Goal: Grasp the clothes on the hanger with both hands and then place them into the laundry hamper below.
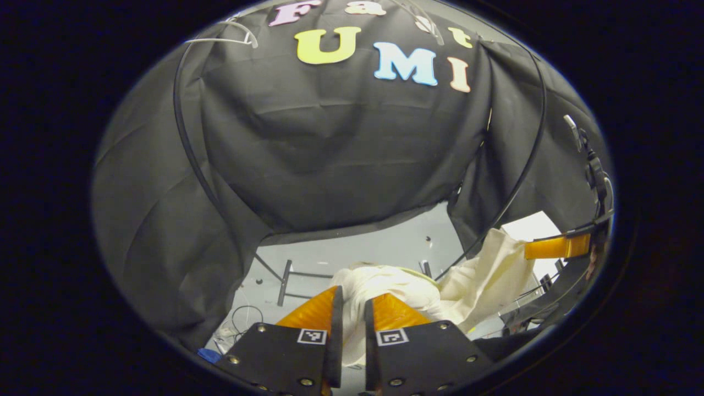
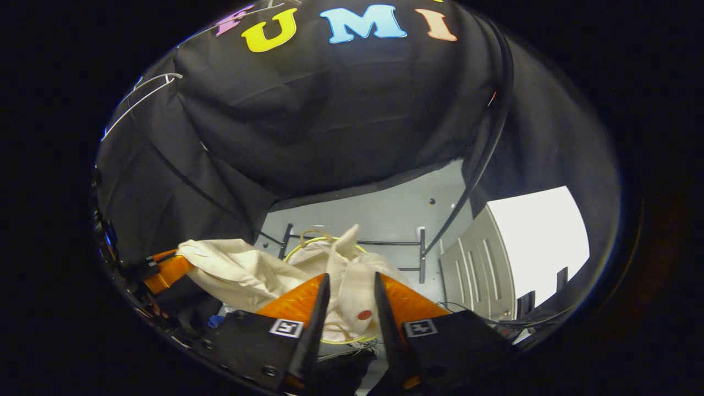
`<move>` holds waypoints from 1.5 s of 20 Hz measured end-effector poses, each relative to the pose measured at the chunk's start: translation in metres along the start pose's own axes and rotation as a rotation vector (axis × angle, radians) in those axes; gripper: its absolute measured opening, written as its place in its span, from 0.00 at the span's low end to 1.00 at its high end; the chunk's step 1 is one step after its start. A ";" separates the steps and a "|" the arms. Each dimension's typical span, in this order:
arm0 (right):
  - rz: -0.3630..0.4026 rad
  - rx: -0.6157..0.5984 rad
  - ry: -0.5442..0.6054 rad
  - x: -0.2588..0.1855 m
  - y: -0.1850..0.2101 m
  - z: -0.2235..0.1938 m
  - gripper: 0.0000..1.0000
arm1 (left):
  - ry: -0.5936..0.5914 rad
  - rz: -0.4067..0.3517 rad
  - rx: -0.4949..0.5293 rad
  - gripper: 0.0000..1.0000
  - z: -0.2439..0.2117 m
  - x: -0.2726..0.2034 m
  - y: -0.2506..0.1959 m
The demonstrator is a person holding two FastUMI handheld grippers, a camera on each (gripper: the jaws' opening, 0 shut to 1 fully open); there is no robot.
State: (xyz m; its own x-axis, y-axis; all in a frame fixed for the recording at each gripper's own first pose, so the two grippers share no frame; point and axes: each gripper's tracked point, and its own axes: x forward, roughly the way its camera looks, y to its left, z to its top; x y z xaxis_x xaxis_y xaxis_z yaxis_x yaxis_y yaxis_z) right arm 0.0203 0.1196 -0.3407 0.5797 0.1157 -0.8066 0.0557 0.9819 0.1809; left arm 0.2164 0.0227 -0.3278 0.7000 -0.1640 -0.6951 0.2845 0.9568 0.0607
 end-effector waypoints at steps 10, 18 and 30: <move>-0.013 -0.080 -0.166 -0.039 -0.040 0.046 0.98 | 0.021 0.171 -0.088 0.96 0.000 -0.062 0.007; -0.069 -0.072 -0.408 -0.099 -0.104 0.092 0.98 | -0.133 0.247 -0.056 0.96 0.060 -0.133 -0.039; -0.147 -0.083 -0.845 -0.246 -0.184 0.191 0.98 | -0.579 0.289 -0.129 0.96 0.212 -0.280 -0.121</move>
State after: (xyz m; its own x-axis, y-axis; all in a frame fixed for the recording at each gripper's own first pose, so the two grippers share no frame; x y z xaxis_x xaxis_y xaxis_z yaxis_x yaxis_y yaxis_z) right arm 0.0231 -0.1179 -0.0680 0.9836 -0.1315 -0.1234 0.1373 0.9897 0.0396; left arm 0.1249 -0.0985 0.0108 0.9858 0.0353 -0.1639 -0.0230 0.9969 0.0758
